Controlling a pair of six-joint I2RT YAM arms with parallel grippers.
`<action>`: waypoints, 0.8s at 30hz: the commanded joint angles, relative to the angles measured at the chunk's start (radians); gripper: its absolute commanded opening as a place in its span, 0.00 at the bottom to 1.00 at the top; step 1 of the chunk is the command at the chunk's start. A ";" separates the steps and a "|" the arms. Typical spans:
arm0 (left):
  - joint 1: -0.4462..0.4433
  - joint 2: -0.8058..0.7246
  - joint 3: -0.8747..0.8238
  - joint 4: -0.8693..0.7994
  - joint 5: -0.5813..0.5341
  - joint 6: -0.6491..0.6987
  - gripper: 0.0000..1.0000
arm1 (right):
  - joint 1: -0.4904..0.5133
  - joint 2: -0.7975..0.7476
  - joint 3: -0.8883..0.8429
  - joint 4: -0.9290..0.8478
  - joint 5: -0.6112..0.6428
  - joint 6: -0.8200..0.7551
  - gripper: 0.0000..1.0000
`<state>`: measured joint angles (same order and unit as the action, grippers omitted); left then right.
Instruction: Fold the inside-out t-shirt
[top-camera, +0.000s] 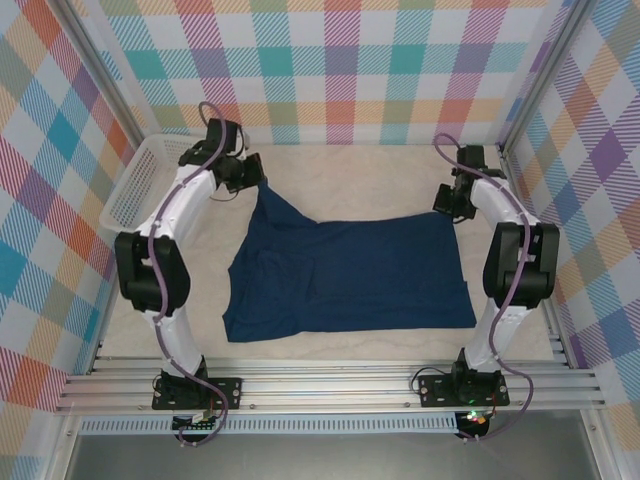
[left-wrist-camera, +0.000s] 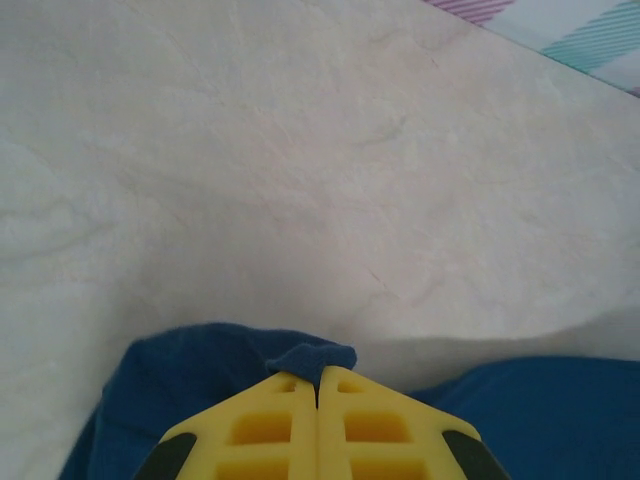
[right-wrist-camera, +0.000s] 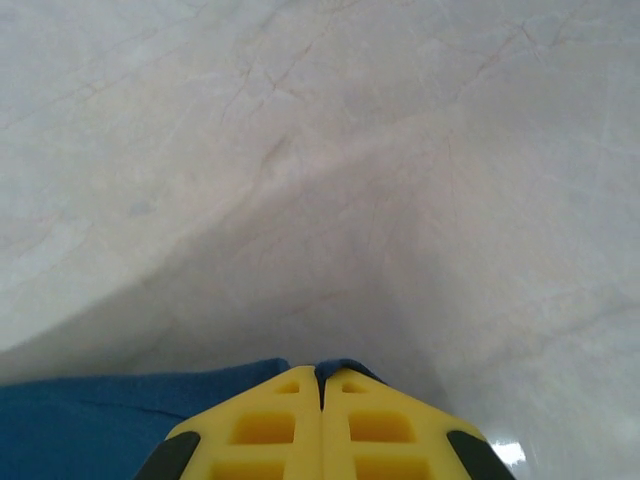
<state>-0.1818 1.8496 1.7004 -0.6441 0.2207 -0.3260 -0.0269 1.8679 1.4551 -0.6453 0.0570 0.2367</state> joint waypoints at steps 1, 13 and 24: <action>-0.003 -0.112 -0.101 0.046 0.031 -0.068 0.00 | -0.002 -0.065 -0.050 -0.017 -0.024 -0.026 0.04; -0.004 -0.371 -0.347 0.028 0.174 -0.186 0.00 | -0.002 -0.216 -0.181 -0.078 0.021 -0.050 0.03; -0.005 -0.532 -0.531 -0.073 0.220 -0.192 0.00 | -0.002 -0.239 -0.243 -0.112 0.093 -0.056 0.03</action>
<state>-0.1818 1.3594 1.2026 -0.6685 0.4103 -0.5060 -0.0269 1.6482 1.2240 -0.7284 0.1261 0.1944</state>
